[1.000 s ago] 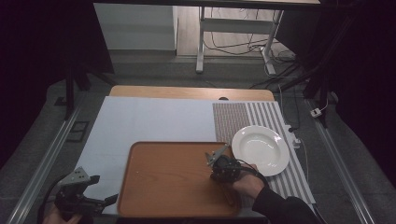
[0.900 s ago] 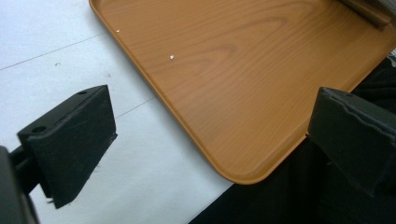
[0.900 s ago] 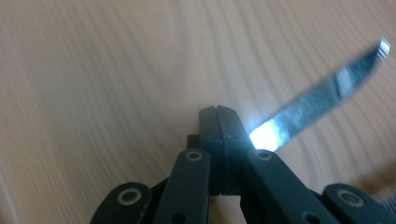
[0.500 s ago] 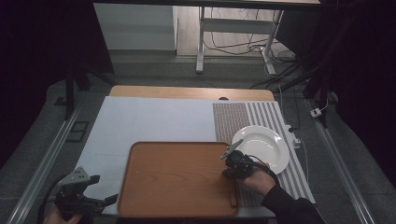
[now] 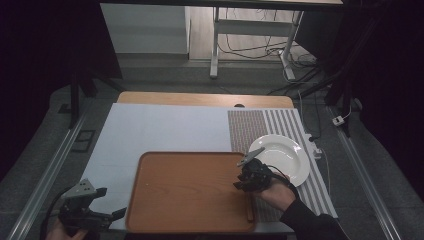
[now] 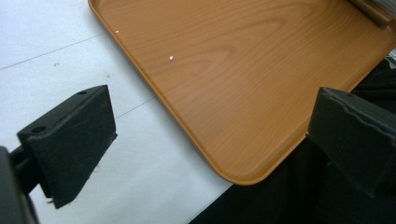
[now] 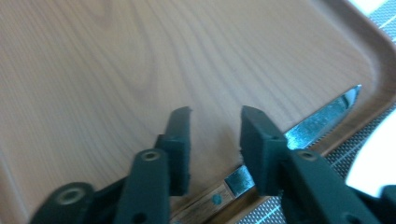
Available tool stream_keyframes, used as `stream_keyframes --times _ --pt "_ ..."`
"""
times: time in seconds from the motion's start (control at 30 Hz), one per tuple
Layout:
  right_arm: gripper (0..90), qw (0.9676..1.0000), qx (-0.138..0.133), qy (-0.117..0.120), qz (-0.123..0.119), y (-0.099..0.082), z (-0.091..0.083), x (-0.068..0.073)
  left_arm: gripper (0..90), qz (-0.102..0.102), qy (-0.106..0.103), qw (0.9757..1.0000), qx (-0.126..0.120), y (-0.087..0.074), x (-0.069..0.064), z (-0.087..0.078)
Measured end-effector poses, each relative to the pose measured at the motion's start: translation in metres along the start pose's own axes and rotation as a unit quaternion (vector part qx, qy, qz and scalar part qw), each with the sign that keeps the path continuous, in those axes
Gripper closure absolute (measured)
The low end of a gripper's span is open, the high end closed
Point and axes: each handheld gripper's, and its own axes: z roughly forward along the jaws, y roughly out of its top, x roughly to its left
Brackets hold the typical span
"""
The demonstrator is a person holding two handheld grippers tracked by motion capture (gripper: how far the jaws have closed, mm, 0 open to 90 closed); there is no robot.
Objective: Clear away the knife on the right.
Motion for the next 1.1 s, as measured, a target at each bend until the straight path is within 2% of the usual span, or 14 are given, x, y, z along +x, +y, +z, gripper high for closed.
stream_keyframes --times 0.2,0.47,0.77,1.1 --pt "43.3 0.9995 -0.030 -0.007 0.004 -0.001 -0.013 0.005 0.9 -0.001 0.000 1.0000 0.000 0.000 0.000 0.000" --pt "25.8 0.9970 -0.071 -0.014 0.026 -0.008 -0.033 0.007 0.9 -0.003 -0.001 1.0000 -0.001 0.000 0.001 0.000" --pt "13.6 0.9945 -0.095 -0.020 0.040 -0.023 -0.047 0.012 0.8 -0.004 -0.001 1.0000 -0.001 0.000 0.001 0.000" --pt "8.7 0.9909 -0.112 -0.034 0.066 -0.045 -0.064 0.012 0.8 -0.004 -0.001 1.0000 -0.001 0.000 0.001 0.000"
